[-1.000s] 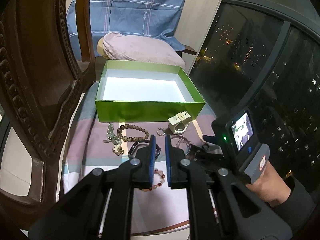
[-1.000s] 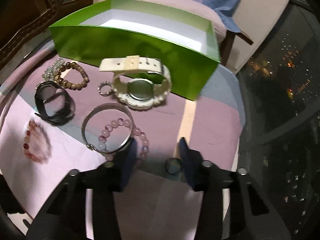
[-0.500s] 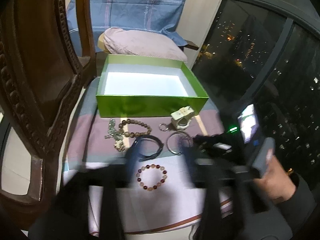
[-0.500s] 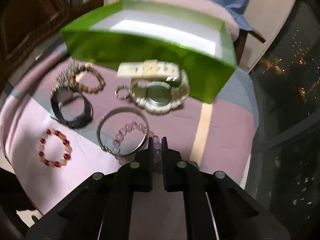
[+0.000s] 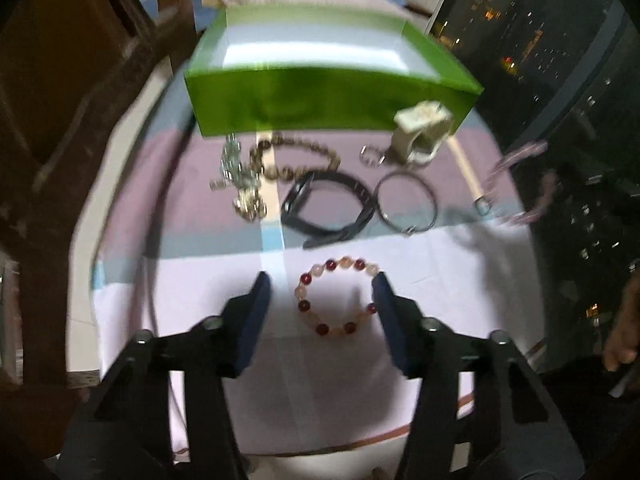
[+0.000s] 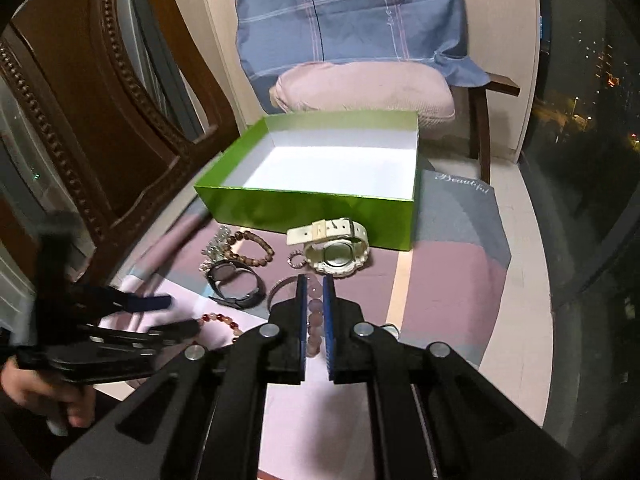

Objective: Organize jewelry

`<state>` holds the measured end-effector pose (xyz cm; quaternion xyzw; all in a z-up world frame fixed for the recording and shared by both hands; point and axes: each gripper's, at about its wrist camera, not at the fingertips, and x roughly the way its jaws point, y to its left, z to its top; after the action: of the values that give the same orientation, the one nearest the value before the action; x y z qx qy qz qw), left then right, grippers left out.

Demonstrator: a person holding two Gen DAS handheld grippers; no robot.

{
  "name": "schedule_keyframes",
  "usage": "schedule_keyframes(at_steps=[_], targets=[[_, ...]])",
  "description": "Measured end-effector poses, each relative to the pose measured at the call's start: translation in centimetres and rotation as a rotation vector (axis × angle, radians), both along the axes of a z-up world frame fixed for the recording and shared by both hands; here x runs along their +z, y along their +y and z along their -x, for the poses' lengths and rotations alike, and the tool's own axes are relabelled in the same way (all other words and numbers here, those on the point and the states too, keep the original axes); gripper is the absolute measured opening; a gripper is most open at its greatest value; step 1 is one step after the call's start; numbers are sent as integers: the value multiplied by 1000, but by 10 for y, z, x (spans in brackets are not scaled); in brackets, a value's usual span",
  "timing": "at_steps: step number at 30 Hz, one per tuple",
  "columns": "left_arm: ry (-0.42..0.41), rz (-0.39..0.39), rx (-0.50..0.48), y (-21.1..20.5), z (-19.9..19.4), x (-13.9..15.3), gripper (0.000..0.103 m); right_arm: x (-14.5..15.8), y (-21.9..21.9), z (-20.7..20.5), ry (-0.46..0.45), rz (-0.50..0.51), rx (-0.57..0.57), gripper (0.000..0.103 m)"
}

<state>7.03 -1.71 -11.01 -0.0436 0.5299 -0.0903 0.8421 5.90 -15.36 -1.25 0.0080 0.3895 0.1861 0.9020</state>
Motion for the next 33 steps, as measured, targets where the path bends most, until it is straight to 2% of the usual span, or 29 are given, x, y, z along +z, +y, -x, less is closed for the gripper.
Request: schedule_keyframes(at_steps=[3, 6, 7, 8, 11, 13, 16, 20, 25, 29, 33], targets=[[45, -18, 15, -1, -9, -18, 38, 4, -2, 4, -11, -6, 6, 8], [25, -56, 30, -1, -11, -22, 30, 6, -5, 7, -22, -14, 3, 8], [24, -56, 46, 1, -12, -22, 23, 8, -5, 8, -26, -18, 5, 8], [26, -58, 51, 3, -12, -22, 7, 10, -6, 9, -30, -22, 6, 8], [26, -54, 43, 6, -12, -22, 7, 12, -6, 13, -38, -28, 9, 8], [9, -82, 26, 3, -10, -19, 7, 13, -6, 14, -39, -35, 7, 8], [-45, -79, 18, 3, -3, 1, 7, 15, -9, 16, -41, -49, -4, 8], [-161, -30, 24, 9, 14, 45, 7, 20, -13, 21, -42, -78, -35, 8], [-260, 36, 42, 23, 30, 88, 7, 30, -13, 32, -73, -92, -58, 8], [-304, 79, 56, 25, 34, 106, 7, 32, -10, 38, -72, -99, -67, 8], [-317, 95, 62, 22, 36, 109, 7, 31, -4, 39, -66, -92, -88, 8]])
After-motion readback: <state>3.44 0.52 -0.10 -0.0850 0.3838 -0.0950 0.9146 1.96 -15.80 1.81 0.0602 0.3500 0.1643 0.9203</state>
